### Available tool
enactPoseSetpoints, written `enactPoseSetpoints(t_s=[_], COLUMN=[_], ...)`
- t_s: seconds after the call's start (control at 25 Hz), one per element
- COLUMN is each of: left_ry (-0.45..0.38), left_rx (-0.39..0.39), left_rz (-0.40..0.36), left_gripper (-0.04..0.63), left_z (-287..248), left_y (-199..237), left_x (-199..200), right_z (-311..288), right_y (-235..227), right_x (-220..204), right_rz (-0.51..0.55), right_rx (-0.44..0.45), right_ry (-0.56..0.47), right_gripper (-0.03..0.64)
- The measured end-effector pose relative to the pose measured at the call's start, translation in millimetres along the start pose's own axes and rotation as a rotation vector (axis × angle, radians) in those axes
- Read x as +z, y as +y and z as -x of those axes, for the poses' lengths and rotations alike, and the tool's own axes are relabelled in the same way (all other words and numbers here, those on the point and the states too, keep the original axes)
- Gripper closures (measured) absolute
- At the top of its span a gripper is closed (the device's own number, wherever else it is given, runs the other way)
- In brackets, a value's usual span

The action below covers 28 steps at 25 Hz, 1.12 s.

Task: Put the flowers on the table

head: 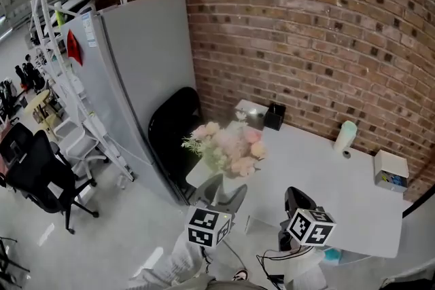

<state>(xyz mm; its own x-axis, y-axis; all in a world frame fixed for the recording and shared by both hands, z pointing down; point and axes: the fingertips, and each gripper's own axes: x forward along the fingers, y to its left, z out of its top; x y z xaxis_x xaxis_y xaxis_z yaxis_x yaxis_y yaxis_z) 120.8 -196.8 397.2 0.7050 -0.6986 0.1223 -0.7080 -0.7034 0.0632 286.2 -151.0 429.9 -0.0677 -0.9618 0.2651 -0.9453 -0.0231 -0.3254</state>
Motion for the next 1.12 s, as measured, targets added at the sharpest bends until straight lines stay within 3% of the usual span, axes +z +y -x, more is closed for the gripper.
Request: enactPoseSetpoints(t_s=[0.6,1.12], left_ry=[0.041,0.016], left_rx=[0.045,0.050], left_rz=[0.024,0.040], left_gripper=[0.305,0.305], left_z=[-78,-186], left_y=[38,109], left_x=[-12,0], right_z=[-73,-179], right_y=[-40,-58], right_x=[-3,54], right_rz=[-0.029,0.034], right_rx=[0.003,-0.014], right_ry=[0.060,0.043], right_gripper=[0.593,0.594])
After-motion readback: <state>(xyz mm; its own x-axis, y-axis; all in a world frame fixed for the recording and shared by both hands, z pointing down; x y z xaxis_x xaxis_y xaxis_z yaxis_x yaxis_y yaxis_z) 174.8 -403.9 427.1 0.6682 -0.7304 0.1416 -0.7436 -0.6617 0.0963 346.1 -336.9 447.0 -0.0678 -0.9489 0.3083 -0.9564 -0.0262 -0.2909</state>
